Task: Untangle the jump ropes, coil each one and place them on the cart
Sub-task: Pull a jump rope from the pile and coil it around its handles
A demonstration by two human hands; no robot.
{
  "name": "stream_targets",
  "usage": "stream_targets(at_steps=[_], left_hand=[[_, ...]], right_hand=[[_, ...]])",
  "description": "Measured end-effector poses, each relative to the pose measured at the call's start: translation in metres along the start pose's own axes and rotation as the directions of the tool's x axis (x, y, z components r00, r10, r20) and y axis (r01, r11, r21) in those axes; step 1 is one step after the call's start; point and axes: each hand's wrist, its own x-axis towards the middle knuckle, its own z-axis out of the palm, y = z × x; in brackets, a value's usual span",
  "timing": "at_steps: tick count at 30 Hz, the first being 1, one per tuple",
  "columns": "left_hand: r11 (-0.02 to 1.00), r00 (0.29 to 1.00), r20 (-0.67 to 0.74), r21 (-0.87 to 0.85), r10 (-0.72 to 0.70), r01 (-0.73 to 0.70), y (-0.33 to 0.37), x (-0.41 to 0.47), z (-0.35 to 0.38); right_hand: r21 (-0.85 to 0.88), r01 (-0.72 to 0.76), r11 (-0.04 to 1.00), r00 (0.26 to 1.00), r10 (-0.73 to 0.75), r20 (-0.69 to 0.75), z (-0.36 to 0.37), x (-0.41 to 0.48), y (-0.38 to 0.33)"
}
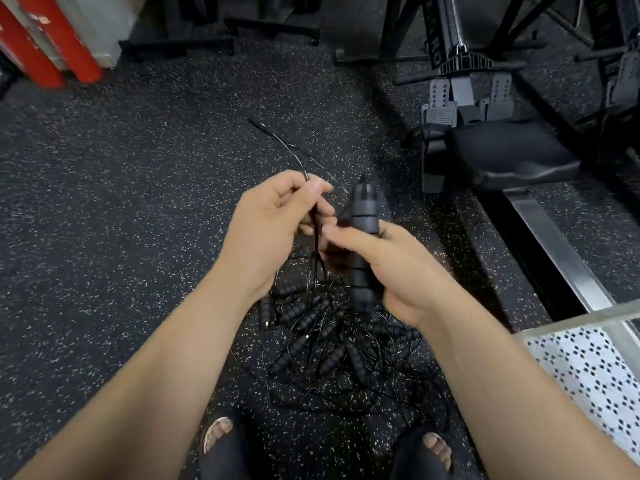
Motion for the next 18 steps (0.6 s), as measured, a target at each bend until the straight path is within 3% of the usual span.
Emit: stream_targets(at_steps=[4,8,11,15,18], left_hand=[[0.989,0.997,-0.073,-0.142,-0.040,0.029,0.005,0.003,-0.007],[0.975,0.992,-0.099,-0.216,-0.074,0.051,0.003,0.006,-0.008],[0.976,0.992,-0.087,-0.208,-0.090,0.070,0.004,0.006,-0.007],[0.987,0.995,-0.075,-0.151,-0.071,0.059,0.003,0.006,-0.004],[0.988,0.995,-0.068,-0.140,-0.071,0.061,0.006,0.005,-0.003]], right_hand=[[-0.196,0.009,0.980,1.000,-0.013,-0.020,0.006,0.001,0.010],[-0.234,0.021,0.972,0.999,-0.009,0.051,0.009,-0.001,0.014],[-0.157,0.053,0.986,0.998,-0.046,0.045,0.012,-0.004,0.008],[0.097,0.121,0.988,0.993,-0.119,-0.029,0.007,-0.005,-0.003],[0.138,0.164,0.977,0.985,-0.156,-0.067,0.002,-0.003,-0.007]])
